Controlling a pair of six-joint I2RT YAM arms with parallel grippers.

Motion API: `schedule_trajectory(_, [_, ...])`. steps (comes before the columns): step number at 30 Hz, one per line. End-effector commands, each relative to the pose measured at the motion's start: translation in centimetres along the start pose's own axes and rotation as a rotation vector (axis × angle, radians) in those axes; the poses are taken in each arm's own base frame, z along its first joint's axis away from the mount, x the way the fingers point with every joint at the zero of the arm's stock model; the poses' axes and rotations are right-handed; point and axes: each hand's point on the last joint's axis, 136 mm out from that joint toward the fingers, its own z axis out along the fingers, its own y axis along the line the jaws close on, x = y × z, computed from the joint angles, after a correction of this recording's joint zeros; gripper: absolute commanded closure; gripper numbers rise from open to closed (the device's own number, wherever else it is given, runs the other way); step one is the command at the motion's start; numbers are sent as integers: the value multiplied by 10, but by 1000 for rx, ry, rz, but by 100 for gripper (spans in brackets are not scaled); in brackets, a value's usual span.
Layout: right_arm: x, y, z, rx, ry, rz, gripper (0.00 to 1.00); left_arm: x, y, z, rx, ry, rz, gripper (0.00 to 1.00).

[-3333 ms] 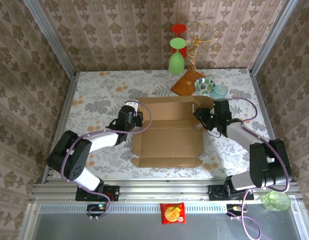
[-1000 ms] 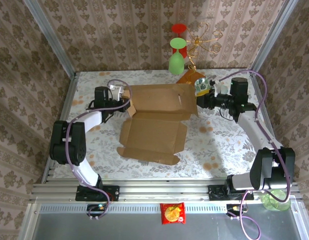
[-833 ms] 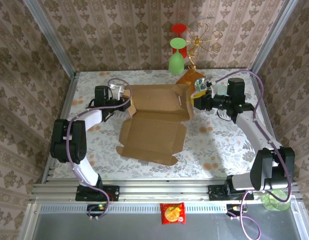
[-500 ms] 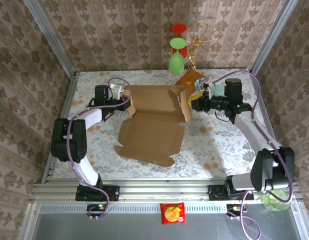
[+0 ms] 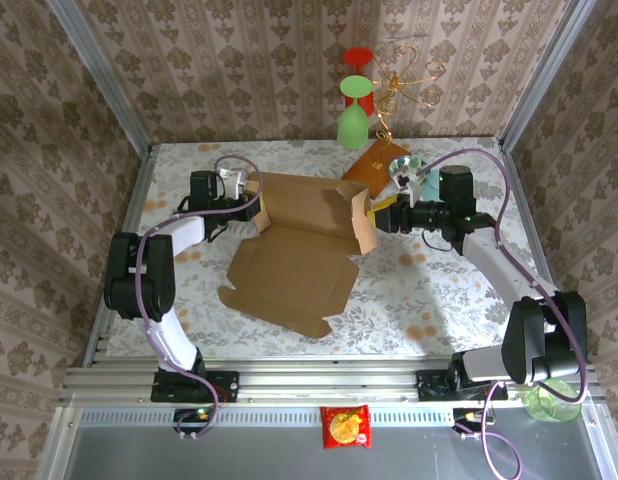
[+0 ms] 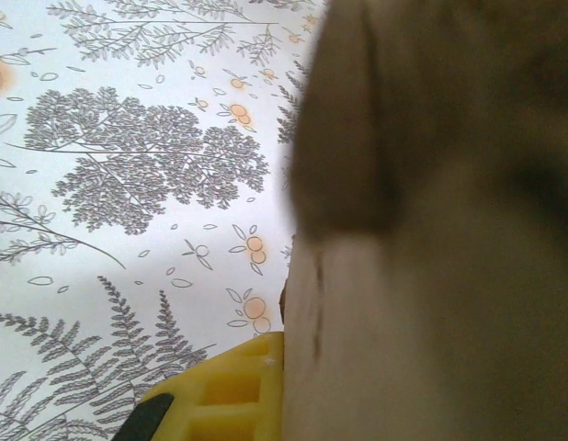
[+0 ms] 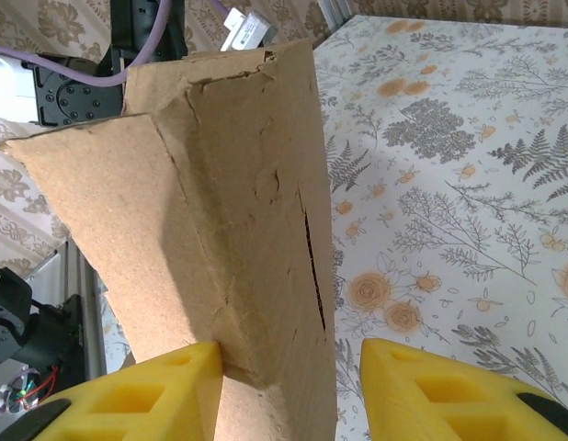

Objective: Fold the paper box

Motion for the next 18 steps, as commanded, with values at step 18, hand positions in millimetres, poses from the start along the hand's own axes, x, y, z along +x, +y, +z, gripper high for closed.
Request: schedule_trajectory(18, [91, -49, 33, 143, 42, 331, 55, 12, 0, -3, -196, -73, 99, 100])
